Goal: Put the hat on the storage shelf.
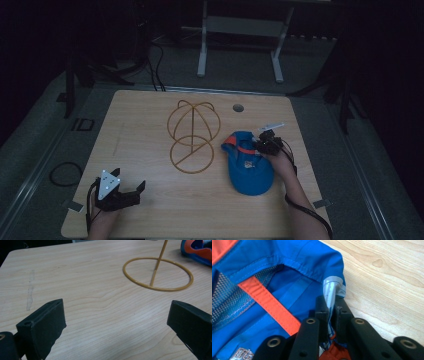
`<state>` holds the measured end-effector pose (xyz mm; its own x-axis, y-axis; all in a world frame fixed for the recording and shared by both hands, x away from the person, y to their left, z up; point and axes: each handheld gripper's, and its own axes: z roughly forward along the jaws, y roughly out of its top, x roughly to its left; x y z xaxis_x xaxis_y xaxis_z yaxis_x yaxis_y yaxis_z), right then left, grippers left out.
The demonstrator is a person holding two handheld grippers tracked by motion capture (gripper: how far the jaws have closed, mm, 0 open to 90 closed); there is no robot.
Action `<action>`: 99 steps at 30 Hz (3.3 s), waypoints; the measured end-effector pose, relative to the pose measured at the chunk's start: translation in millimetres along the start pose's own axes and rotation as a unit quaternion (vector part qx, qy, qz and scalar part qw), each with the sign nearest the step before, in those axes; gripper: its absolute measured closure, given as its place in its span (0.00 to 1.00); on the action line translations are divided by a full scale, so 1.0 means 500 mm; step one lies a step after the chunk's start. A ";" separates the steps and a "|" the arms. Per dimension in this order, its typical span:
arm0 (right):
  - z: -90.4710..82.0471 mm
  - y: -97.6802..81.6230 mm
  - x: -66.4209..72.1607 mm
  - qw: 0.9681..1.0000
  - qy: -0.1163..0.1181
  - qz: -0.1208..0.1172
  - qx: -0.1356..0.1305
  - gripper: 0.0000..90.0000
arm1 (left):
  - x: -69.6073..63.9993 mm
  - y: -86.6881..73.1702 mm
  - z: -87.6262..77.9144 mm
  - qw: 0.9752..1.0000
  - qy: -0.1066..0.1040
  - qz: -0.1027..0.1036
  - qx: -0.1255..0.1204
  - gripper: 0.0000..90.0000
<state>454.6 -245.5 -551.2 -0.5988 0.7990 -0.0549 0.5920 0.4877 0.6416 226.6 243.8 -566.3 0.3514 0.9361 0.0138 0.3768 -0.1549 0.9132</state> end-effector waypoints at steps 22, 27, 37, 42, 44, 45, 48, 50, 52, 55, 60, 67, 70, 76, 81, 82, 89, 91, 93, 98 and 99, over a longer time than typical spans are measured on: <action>-0.179 0.037 0.015 0.994 -0.047 0.003 -0.103 0.97 | -0.002 0.002 0.001 1.000 0.009 -0.004 0.002 0.02; -0.260 0.056 0.018 0.987 -0.055 0.006 -0.150 0.97 | 0.000 0.003 0.002 1.000 0.011 -0.001 0.004 0.02; -0.362 0.084 0.034 0.978 -0.071 -0.014 -0.198 0.97 | -0.004 0.022 0.001 1.000 -0.009 -0.010 0.003 0.02; -0.419 0.104 0.048 0.971 -0.079 -0.031 -0.225 0.97 | -0.017 0.039 -0.002 1.000 -0.025 -0.005 0.003 0.02; -0.438 0.111 0.052 0.968 -0.085 -0.033 -0.233 0.97 | -0.026 0.057 -0.006 0.999 -0.034 0.003 -0.003 0.02; -0.444 0.114 0.053 0.968 -0.088 -0.036 -0.234 0.97 | -0.026 0.057 -0.006 0.999 -0.034 0.003 -0.003 0.02; -0.470 0.119 0.055 0.964 -0.096 -0.041 -0.245 0.97 | -0.034 0.084 -0.016 0.999 -0.042 0.016 -0.014 0.02; -0.486 0.120 0.055 0.962 -0.098 -0.041 -0.250 0.97 | -0.039 0.106 -0.024 0.998 -0.045 0.022 -0.024 0.02; -0.499 0.119 0.056 0.962 -0.090 -0.040 -0.254 0.97 | -0.042 0.131 -0.032 0.998 -0.054 0.021 -0.036 0.02; -0.515 0.115 0.064 0.961 -0.075 -0.037 -0.262 0.97 | -0.052 0.187 -0.046 0.996 -0.068 0.034 -0.051 0.02; -0.534 0.108 0.096 0.959 -0.049 -0.052 -0.275 0.97 | -0.073 0.259 -0.055 0.993 -0.088 0.046 -0.069 0.02; -0.537 0.108 0.131 0.958 -0.039 -0.077 -0.273 0.97 | -0.101 0.333 -0.045 0.989 -0.102 0.071 -0.078 0.02; -0.537 0.102 0.145 0.959 -0.025 -0.078 -0.273 0.97 | -0.124 0.371 -0.028 0.987 -0.111 0.089 -0.075 0.02; -0.538 0.092 0.164 0.958 -0.012 -0.088 -0.273 0.97 | -0.157 0.414 -0.010 0.983 -0.128 0.109 -0.072 0.02; -0.544 0.090 0.178 0.957 0.003 -0.097 -0.274 0.97 | -0.209 0.455 0.015 0.977 -0.156 0.134 -0.064 0.02; -0.544 0.090 0.178 0.957 0.003 -0.097 -0.274 0.97 | -0.209 0.455 0.015 0.977 -0.156 0.134 -0.064 0.02; -0.547 0.086 0.198 0.956 0.011 -0.113 -0.270 0.97 | -0.268 0.500 0.040 0.969 -0.183 0.152 -0.068 0.03; -0.546 0.085 0.199 0.956 0.013 -0.113 -0.269 0.97 | -0.279 0.512 0.045 0.967 -0.187 0.158 -0.073 0.03; -0.542 0.082 0.202 0.957 0.020 -0.115 -0.265 0.97 | -0.291 0.524 0.052 0.964 -0.197 0.164 -0.071 0.03; -0.547 0.078 0.208 0.956 0.023 -0.121 -0.266 0.97 | -0.325 0.546 0.072 0.958 -0.215 0.179 -0.062 0.05; -0.549 0.077 0.209 0.956 0.023 -0.122 -0.266 0.97 | -0.325 0.546 0.072 0.958 -0.215 0.179 -0.062 0.05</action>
<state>267.0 -239.6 -322.2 -0.7144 0.6620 -0.2268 0.0811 0.4003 0.9128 303.5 38.1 -333.8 0.7697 0.6091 0.1911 0.0705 -0.3787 0.9229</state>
